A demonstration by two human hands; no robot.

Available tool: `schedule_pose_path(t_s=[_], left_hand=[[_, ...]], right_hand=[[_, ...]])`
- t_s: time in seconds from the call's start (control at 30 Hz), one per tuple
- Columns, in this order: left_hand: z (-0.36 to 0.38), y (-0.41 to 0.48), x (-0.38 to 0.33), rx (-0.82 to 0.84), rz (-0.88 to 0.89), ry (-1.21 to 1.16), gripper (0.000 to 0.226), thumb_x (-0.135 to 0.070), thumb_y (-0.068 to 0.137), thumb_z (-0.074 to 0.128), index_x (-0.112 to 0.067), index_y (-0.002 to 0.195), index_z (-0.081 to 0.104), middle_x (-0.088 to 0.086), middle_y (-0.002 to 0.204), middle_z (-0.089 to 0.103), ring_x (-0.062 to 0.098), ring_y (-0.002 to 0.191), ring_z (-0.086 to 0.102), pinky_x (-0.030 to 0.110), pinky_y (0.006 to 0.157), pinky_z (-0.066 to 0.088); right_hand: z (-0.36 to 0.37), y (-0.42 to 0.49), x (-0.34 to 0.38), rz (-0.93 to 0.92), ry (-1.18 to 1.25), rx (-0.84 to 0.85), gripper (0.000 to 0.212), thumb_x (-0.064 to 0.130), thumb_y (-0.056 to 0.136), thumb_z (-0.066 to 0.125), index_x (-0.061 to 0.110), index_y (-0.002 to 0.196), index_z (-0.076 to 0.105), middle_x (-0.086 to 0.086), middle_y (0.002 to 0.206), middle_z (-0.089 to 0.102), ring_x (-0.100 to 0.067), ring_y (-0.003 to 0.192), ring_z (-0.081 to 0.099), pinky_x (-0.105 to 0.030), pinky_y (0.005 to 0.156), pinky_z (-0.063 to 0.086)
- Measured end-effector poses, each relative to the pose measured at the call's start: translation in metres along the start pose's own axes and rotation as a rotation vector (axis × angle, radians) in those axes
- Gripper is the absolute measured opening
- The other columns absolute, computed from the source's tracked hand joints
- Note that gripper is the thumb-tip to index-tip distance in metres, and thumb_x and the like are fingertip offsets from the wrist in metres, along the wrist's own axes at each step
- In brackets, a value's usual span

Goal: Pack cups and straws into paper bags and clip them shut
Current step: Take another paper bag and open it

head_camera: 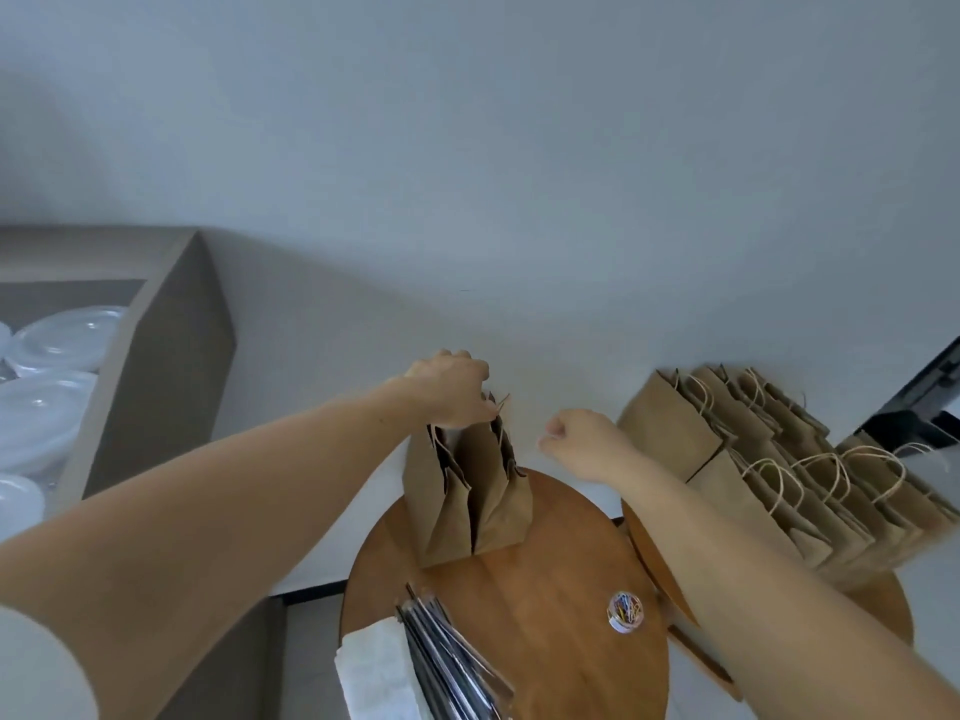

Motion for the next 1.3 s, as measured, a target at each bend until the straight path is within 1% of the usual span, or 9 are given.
schedule_pose_path(t_s=[0.27,0.47,0.6,0.73,0.83,0.97,1.07,1.2,1.3], left_hand=[[0.059,0.037,0.006,0.059,-0.177,-0.083,0.047,-0.046,0.090,0.050,-0.017,0.127,0.055,0.008,0.124,0.055,0.029,0.113,0.049,0.045,0.095,0.047],[0.102,0.042,-0.004,0.061,-0.375,-0.181,0.047,-0.041,0.091,0.051,-0.016,0.130,0.056,0.007,0.130,0.053,0.028,0.122,0.047,0.043,0.098,0.045],[0.125,0.035,-0.013,0.086,-0.453,-0.223,0.053,-0.041,0.093,0.051,-0.018,0.141,0.050,0.007,0.139,0.050,0.027,0.128,0.044,0.045,0.103,0.043],[0.139,0.025,-0.017,0.089,-0.505,-0.238,0.052,-0.041,0.094,0.051,-0.018,0.141,0.049,0.007,0.139,0.051,0.027,0.127,0.045,0.044,0.102,0.044],[0.144,0.018,-0.024,0.050,-0.511,-0.272,0.050,-0.040,0.094,0.051,-0.017,0.138,0.053,0.007,0.136,0.054,0.026,0.124,0.048,0.043,0.100,0.045],[0.156,0.008,-0.042,0.019,-0.482,-0.335,0.048,-0.041,0.093,0.052,-0.017,0.135,0.056,0.006,0.131,0.056,0.024,0.116,0.054,0.039,0.095,0.048],[0.174,-0.002,-0.060,0.063,-0.434,-0.371,0.050,-0.044,0.091,0.054,-0.018,0.134,0.057,0.004,0.131,0.057,0.023,0.115,0.055,0.039,0.095,0.050],[0.202,-0.018,-0.082,0.153,-0.376,-0.393,0.055,-0.046,0.091,0.051,-0.019,0.138,0.053,0.004,0.134,0.056,0.023,0.116,0.056,0.042,0.097,0.051],[0.224,-0.034,-0.101,0.227,-0.345,-0.373,0.058,-0.051,0.089,0.052,-0.022,0.139,0.049,0.003,0.135,0.055,0.023,0.118,0.056,0.042,0.098,0.050]], right_hand=[[0.058,0.082,-0.040,-0.085,-0.112,0.204,0.026,0.037,0.089,0.057,0.013,0.085,0.063,-0.005,0.083,0.065,-0.026,0.080,0.062,-0.037,0.070,0.051],[0.113,0.128,-0.078,-0.195,-0.203,0.362,0.026,0.042,0.089,0.055,0.020,0.097,0.065,0.000,0.088,0.066,-0.021,0.083,0.063,-0.034,0.074,0.054],[0.138,0.138,-0.088,-0.260,-0.232,0.368,0.030,0.051,0.088,0.052,0.021,0.086,0.058,0.000,0.086,0.065,-0.023,0.082,0.064,-0.030,0.062,0.047],[0.140,0.141,-0.098,-0.293,-0.265,0.246,0.033,0.039,0.097,0.042,0.024,0.067,0.043,0.004,0.069,0.052,-0.020,0.068,0.057,-0.026,0.050,0.036],[0.130,0.128,-0.109,-0.336,-0.293,0.208,0.036,0.033,0.097,0.041,0.027,0.063,0.035,0.006,0.065,0.047,-0.019,0.065,0.052,-0.027,0.049,0.030],[0.118,0.087,-0.123,-0.385,-0.318,0.198,0.034,0.029,0.095,0.043,0.027,0.062,0.039,0.008,0.063,0.050,-0.014,0.059,0.050,-0.026,0.046,0.026],[0.115,0.046,-0.139,-0.391,-0.356,0.204,0.029,0.030,0.096,0.044,0.025,0.068,0.047,0.007,0.067,0.055,-0.012,0.060,0.053,-0.025,0.046,0.027],[0.120,-0.010,-0.161,-0.353,-0.371,0.193,0.036,0.035,0.098,0.042,0.029,0.063,0.036,0.008,0.061,0.046,-0.007,0.054,0.044,-0.023,0.044,0.022],[0.130,-0.046,-0.177,-0.338,-0.361,0.208,0.034,0.039,0.099,0.041,0.027,0.067,0.043,0.009,0.062,0.046,-0.006,0.054,0.045,-0.021,0.044,0.022]])
Point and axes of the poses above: each hand's wrist, its own y-axis towards the middle knuckle, its own z-axis out of the palm, x = y × z, the point moved 5 cm from there along y, towards the middle knuckle
